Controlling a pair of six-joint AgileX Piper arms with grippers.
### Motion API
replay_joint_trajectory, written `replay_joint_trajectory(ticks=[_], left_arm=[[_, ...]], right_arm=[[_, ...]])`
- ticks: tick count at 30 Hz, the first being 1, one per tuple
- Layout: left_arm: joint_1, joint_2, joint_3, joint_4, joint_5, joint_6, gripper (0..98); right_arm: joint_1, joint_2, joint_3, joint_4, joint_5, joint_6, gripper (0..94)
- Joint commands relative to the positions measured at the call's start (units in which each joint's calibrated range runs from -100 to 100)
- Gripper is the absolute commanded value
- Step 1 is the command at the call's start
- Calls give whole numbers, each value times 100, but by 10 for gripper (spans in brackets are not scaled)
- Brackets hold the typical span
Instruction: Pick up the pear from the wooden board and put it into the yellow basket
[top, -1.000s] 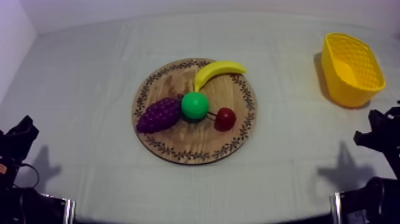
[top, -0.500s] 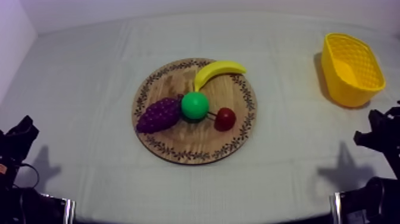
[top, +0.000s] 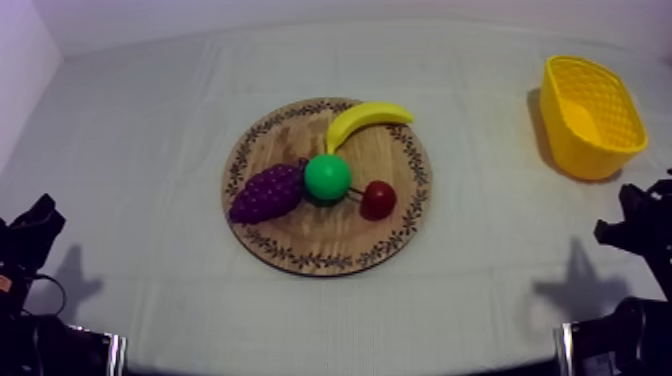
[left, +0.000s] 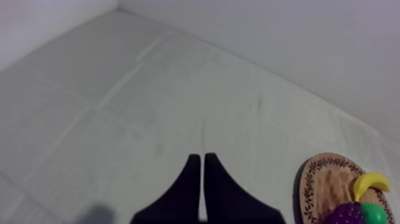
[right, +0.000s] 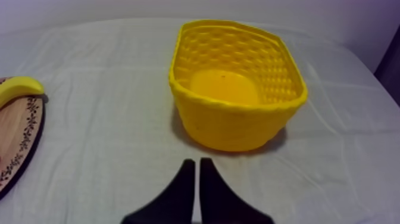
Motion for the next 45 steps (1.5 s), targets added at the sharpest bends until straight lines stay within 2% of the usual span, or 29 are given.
replay_joint_trajectory(ticks=[1, 21, 27, 34, 40, 45], left_arm=[[-2, 2, 2, -2, 1, 1, 1], [-2, 2, 2, -2, 1, 1, 1], [-2, 2, 2, -2, 1, 1, 1], [-2, 2, 2, -2, 1, 1, 1], [-2, 2, 2, -2, 1, 1, 1], [-2, 2, 2, -2, 1, 1, 1]], right_arm=[[0, -3, 3, -1, -4, -1, 4], [-70, -3, 3, -1, -4, -298, 4], [-401, 209, -244, 117, -94, -504, 4], [-892, 1333, -1372, 291, -265, -669, 4], [-1196, 2386, -2525, -243, -329, -283, 4], [-1683, 3274, -3587, -549, -129, -52, 4]])
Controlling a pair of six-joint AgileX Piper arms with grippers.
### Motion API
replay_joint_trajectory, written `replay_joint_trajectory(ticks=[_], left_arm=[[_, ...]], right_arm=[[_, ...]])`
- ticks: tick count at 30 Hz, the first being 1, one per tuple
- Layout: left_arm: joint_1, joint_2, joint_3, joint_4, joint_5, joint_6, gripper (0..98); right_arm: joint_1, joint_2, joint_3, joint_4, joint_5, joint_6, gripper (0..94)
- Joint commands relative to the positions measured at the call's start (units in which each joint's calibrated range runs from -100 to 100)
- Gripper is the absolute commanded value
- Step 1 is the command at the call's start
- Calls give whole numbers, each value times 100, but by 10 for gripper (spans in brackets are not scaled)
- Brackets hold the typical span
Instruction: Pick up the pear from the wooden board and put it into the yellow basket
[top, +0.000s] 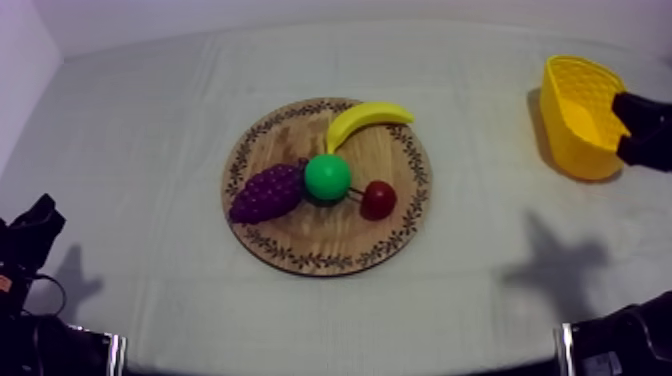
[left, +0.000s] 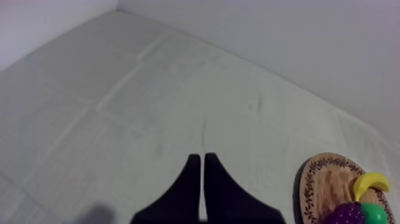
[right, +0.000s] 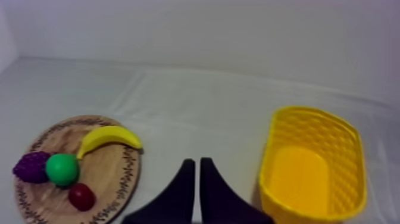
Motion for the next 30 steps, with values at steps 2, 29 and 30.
replay_joint_trajectory(ticks=[2, 29, 30], left_arm=[[-2, 2, 2, -2, 1, 1, 1], [-2, 2, 2, -2, 1, 1, 1], [-2, 2, 2, -2, 1, 1, 1]], right_arm=[[-434, 835, -1057, -141, 271, 130, 4], [-2779, 4987, -3451, -175, 1596, -1103, 178], [-2791, 5104, -3437, -164, 1556, -1150, 205]])
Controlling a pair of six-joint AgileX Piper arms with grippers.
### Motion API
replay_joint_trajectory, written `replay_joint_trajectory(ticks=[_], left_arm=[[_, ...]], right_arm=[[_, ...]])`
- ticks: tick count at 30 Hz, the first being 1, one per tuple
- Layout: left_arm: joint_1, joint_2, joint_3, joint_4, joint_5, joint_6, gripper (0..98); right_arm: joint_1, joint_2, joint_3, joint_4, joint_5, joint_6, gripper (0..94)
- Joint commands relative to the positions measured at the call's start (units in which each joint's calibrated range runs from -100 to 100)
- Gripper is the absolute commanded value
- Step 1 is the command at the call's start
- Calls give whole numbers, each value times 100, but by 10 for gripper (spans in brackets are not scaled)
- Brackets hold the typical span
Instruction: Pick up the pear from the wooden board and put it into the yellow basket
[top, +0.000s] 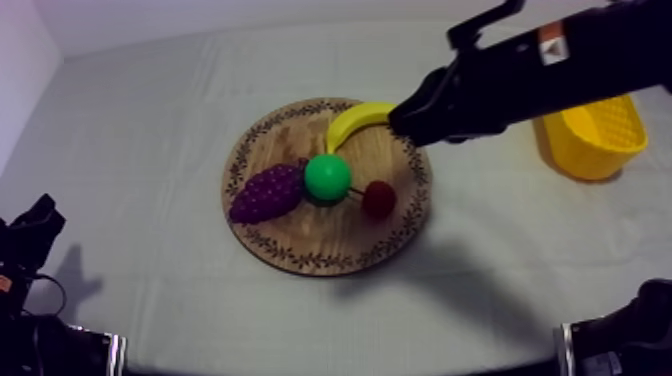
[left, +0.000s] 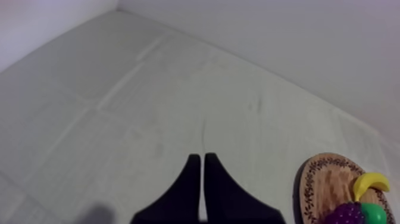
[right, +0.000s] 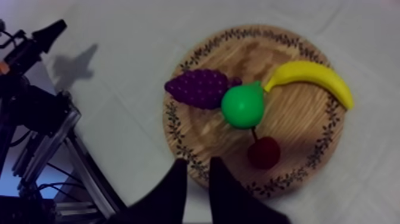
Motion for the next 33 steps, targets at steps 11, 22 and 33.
replay_joint_trajectory(ticks=[11, 22, 33], left_arm=[[-2, 2, 2, -2, 1, -2, 1], [-2, 2, 2, -2, 1, 1, 1], [-2, 2, 2, -2, 1, 1, 1]], right_arm=[[5, 1042, 172, 79, -681, -297, 518], [64, 1400, 287, 89, -1195, -208, 660], [87, 2115, 29, -31, -1262, 309, 667]])
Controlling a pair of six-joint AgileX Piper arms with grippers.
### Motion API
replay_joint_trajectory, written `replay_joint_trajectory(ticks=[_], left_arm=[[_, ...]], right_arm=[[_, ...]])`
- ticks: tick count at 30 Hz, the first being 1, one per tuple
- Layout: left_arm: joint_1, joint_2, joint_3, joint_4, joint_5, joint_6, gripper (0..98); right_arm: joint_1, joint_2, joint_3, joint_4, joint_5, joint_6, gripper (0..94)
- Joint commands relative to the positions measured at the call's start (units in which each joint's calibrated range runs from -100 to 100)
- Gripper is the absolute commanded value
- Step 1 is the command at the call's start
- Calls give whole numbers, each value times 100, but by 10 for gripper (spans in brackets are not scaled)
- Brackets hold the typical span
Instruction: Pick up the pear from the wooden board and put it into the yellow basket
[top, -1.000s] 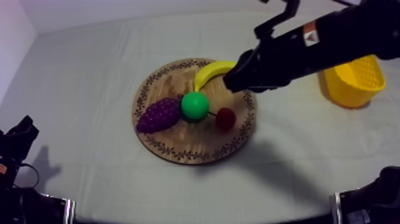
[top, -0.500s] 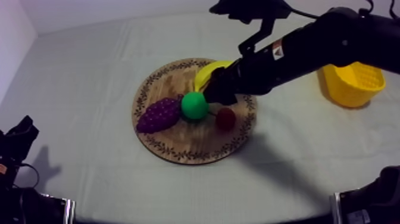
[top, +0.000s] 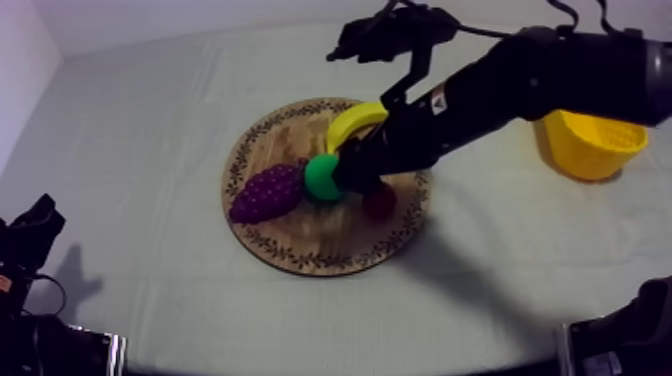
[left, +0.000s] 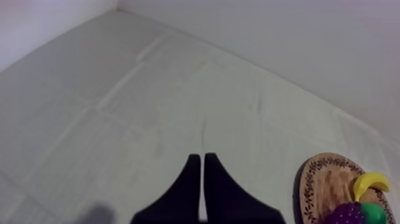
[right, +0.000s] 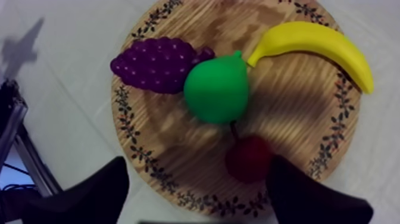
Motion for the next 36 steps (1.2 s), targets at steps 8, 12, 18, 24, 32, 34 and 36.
replay_joint_trajectory(ticks=[8, 12, 18, 24, 32, 34, 36], left_arm=[[-2, 2, 2, -2, 1, 1, 1], [-2, 2, 2, -2, 1, 0, 1], [-2, 2, 2, -2, 1, 1, 1], [-2, 2, 2, -2, 1, 1, 1], [-2, 2, 2, -2, 1, -2, 1], [-2, 2, 2, -2, 1, -1, 1], [-2, 2, 2, -2, 1, 0, 1]], right_arm=[[61, 787, -569, -78, -4, 451, 685], [32, 1064, -733, -118, 106, 608, 698], [-19, 1426, -931, -119, 163, 693, 721], [-35, 1761, -1159, -26, 149, 691, 755], [-11, 2124, -1439, 57, -21, 664, 743], [-9, 2201, -1519, 73, -45, 656, 740], [-14, 2283, -1597, 103, -58, 633, 735]])
